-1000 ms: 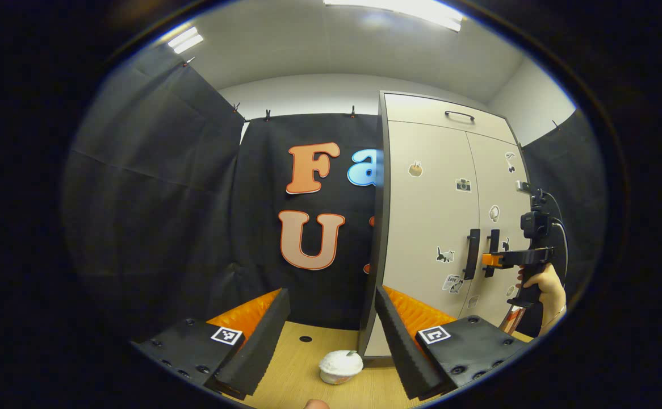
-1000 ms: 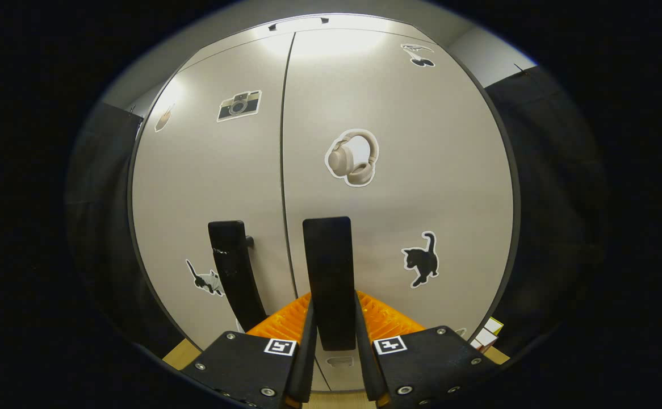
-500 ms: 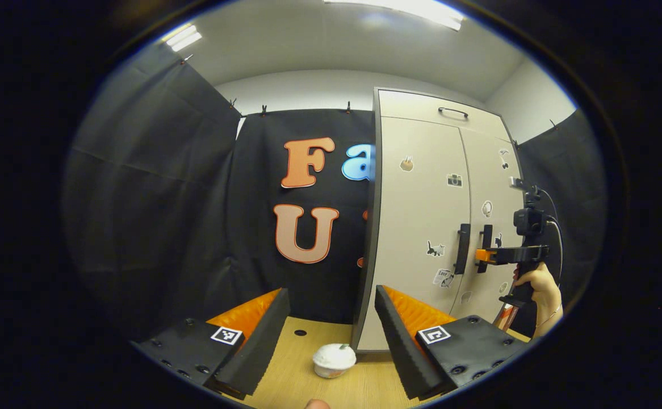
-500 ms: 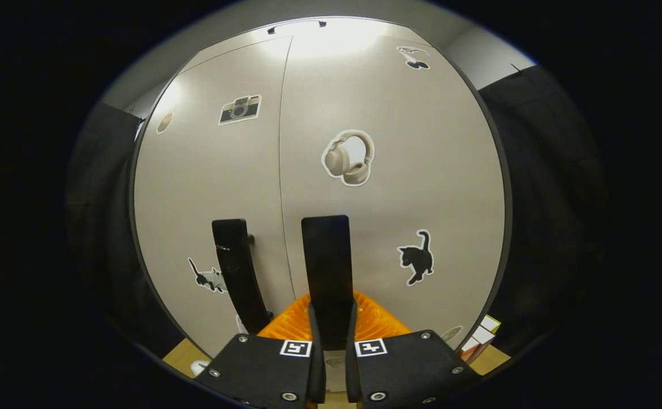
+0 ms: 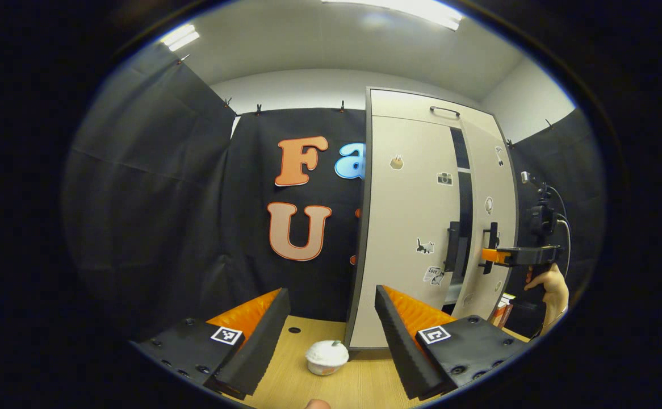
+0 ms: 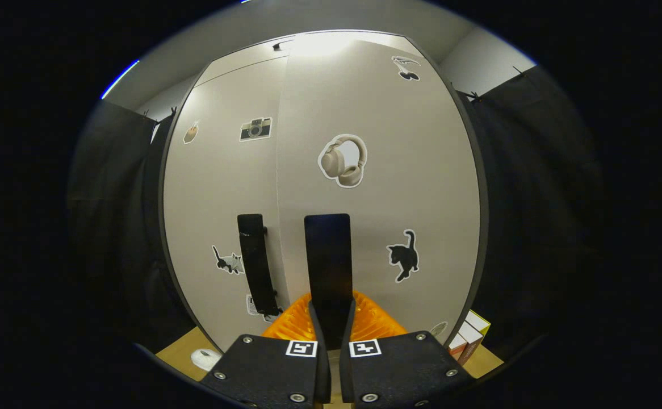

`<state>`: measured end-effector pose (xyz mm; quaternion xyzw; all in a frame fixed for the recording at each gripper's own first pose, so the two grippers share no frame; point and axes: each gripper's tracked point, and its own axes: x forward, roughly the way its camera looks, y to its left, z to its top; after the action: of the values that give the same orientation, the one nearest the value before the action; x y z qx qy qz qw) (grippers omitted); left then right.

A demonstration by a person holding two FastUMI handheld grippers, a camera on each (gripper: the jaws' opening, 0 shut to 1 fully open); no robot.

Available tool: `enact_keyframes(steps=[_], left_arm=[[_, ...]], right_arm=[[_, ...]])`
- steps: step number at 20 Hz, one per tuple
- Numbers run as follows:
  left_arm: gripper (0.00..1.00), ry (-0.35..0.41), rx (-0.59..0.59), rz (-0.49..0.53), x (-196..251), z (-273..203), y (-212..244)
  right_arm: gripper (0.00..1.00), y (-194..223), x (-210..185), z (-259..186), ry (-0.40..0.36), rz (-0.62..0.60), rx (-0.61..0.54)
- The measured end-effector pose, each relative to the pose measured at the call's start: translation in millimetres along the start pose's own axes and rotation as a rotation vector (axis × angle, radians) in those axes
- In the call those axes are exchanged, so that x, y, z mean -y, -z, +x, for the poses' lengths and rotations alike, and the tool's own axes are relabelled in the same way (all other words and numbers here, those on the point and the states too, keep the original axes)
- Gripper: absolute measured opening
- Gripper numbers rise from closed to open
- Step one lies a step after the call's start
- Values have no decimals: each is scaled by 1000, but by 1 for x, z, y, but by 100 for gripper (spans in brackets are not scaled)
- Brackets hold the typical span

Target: Open the right door of the double-door shoe cabinet with the right hand, and open the left door with the left hand.

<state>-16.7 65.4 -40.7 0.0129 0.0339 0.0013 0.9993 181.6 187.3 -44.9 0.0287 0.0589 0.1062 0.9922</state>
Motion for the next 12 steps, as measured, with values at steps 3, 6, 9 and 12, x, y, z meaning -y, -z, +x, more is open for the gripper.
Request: enact_keyframes(steps=[3, 6, 9, 12], left_arm=[[98, 12, -2, -1, 1, 0, 0], [96, 27, 7, 4, 4, -3, -4], [97, 48, 10, 13, 6, -6, -8], [97, 69, 10, 29, 13, -9, -11]], right_arm=[[6, 0, 5, -9, -11, -12, 1], [6, -2, 10, -17, -18, -22, 13], [6, -3, 14, -24, -24, -20, 22], [6, -5, 20, -30, -26, -28, 33]])
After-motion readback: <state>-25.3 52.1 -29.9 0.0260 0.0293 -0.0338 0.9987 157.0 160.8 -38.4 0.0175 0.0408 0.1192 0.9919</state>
